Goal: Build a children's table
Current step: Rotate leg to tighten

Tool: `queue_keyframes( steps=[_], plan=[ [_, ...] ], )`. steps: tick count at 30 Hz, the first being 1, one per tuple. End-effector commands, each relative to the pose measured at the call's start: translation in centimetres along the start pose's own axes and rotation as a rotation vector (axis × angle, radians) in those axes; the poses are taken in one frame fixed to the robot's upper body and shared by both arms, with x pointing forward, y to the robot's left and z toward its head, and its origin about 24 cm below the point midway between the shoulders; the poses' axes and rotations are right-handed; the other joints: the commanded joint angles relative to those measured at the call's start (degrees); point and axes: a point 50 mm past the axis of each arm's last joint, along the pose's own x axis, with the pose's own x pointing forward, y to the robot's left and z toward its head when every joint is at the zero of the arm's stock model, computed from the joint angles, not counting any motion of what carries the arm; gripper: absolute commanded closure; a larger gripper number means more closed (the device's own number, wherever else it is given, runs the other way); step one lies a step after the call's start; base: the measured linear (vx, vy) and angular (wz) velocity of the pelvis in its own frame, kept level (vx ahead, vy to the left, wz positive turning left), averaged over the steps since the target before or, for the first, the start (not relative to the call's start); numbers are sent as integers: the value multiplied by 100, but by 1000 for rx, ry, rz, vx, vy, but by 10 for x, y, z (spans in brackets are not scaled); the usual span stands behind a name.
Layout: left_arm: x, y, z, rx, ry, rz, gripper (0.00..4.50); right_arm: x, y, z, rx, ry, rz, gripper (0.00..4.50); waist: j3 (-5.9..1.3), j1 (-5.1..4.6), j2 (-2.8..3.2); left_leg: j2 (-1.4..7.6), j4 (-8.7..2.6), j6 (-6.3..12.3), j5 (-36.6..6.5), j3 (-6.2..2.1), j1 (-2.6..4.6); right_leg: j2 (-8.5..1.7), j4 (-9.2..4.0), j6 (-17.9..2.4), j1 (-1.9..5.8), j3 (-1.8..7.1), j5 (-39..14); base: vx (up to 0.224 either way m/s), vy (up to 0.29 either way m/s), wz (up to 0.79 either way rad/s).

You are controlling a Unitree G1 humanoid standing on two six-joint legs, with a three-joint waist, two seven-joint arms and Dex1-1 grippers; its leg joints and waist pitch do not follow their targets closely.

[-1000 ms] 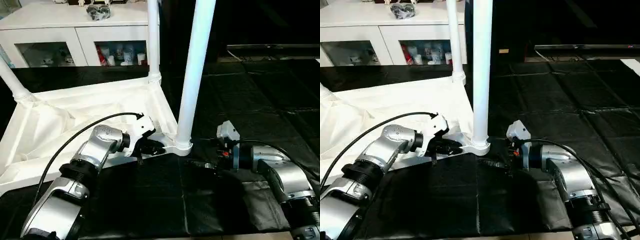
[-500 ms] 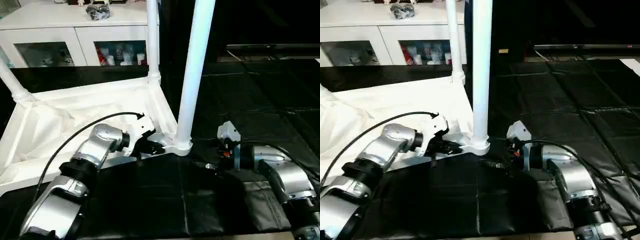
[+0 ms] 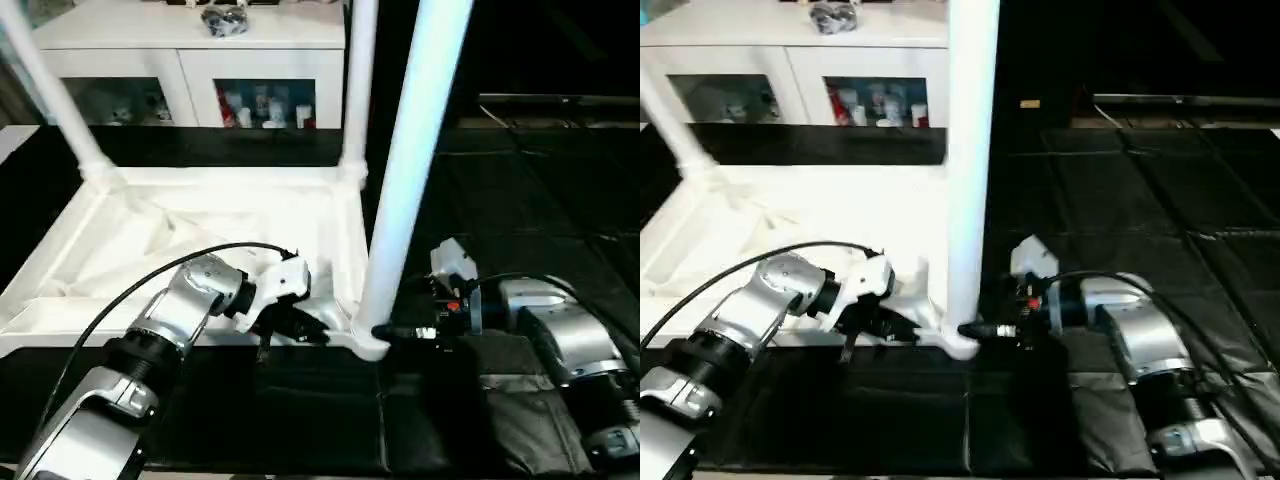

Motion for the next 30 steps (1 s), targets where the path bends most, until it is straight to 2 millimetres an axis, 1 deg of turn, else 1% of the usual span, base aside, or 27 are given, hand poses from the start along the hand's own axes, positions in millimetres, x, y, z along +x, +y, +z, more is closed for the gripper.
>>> queue_keyframes(
  steps=[1,2,3,4,5,6,7,8,11,12,15,17,18,20,21,24,25,26,27,29,30],
  plan=[
    [7,-6,7,52,18,-92,450,3,-1,5,-13,-10,38,80,-404,-26,-100,46,-390,334,-1331,60,33,-178,-348,-1201,308,207,-1849,0,0,0],
    [7,-8,7,56,21,-102,450,5,-1,6,-7,-9,56,87,-401,-26,-98,43,-392,336,-1288,59,27,-173,-356,-1164,305,211,-1875,0,0,0],
    [7,-8,7,56,21,-102,450,5,-1,6,-7,-9,56,107,-400,-22,-105,45,-386,332,-1299,63,40,-169,-353,-1180,285,217,-1872,0,0,0],
    [7,-9,7,60,25,-108,450,6,-1,5,-1,-4,79,115,-393,-29,-113,38,-382,314,-1339,63,23,-164,-352,-1174,289,215,-1935,0,0,0],
    [7,-10,7,62,27,-112,450,7,-1,5,2,0,95,115,-390,-31,-109,42,-387,297,-1365,55,23,-168,-346,-1171,289,214,-1974,0,0,0],
    [7,-10,7,62,28,-113,450,7,-1,4,2,6,102,124,-390,-33,-112,35,-384,286,-1379,57,15,-169,-354,-1139,295,214,-2030,0,0,0],
    [7,-10,7,63,29,-114,450,7,-1,3,1,16,112,136,-396,-30,-114,39,-382,281,-1360,55,21,-173,-350,-1131,295,218,-2020,0,0,0],
    [7,-11,7,64,31,-115,450,8,-1,2,-1,26,126,136,-395,-30,-116,35,-381,284,-1334,55,12,-171,-349,-1122,300,218,-2006,0,0,0],
    [7,-11,6,64,35,-115,450,9,-1,2,0,28,138,169,-400,-35,-114,34,-382,284,-1267,50,0,-163,-339,-1133,302,212,-1940,0,0,0],
    [7,-11,6,64,36,-115,450,10,-1,2,1,25,139,169,-403,-36,-118,32,-379,284,-1271,50,0,-164,-338,-1127,307,211,-1940,0,0,0],
    [6,-11,6,61,37,-113,450,11,-1,4,5,10,154,201,-409,-36,-105,33,-377,288,-1252,48,-3,-163,-332,-1140,308,211,-1894,0,0,0],
    [5,-11,5,59,38,-111,450,12,-1,5,8,6,165,206,-405,-39,-99,31,-378,291,-1280,49,-2,-162,-336,-1151,307,208,-1901,0,0,0],
    [5,-11,5,58,39,-110,450,12,-1,5,10,6,169,228,-405,-40,-97,32,-381,280,-1280,46,-2,-165,-334,-1146,310,209,-1915,0,0,0],
    [4,-11,5,55,40,-108,450,13,0,4,16,6,180,234,-402,-45,-101,31,-381,275,-1313,49,6,-161,-343,-1139,304,209,-1957,0,0,0],
    [4,-11,5,55,40,-108,450,13,0,4,16,6,180,238,-400,-49,-87,30,-384,265,-1339,47,4,-162,-347,-1137,306,208,-1986,0,0,0],
    [4,-10,5,45,37,-99,450,14,1,2,26,5,198,241,-403,-47,-76,29,-382,255,-1348,45,8,-159,-343,-1150,306,208,-1957,0,0,0],
    [5,-10,4,43,37,-95,450,14,2,1,27,5,200,242,-406,-50,-80,32,-385,256,-1342,43,8,-157,-340,-1156,307,207,-1928,0,0,0],
    [5,-9,4,37,36,-85,450,15,3,1,32,-3,202,242,-405,-49,-55,31,-384,251,-1355,41,9,-156,-339,-1163,306,206,-1921,0,0,0],
    [5,-8,4,33,35,-79,450,15,3,1,35,-9,203,243,-406,-53,-72,30,-383,250,-1367,44,9,-153,-341,-1169,308,206,-1897,0,0,0],
    [6,-7,4,19,31,-60,450,16,4,1,46,-22,200,243,-405,-50,-69,29,-385,248,-1380,43,9,-153,-343,-1173,309,204,-1913,0,0,0],
    [10,2,9,-40,-23,27,450,25,3,-1,66,-25,108,243,-402,-50,-65,31,-388,242,-1414,43,18,-152,-348,-1173,304,204,-1946,0,0,0]
  ],
)
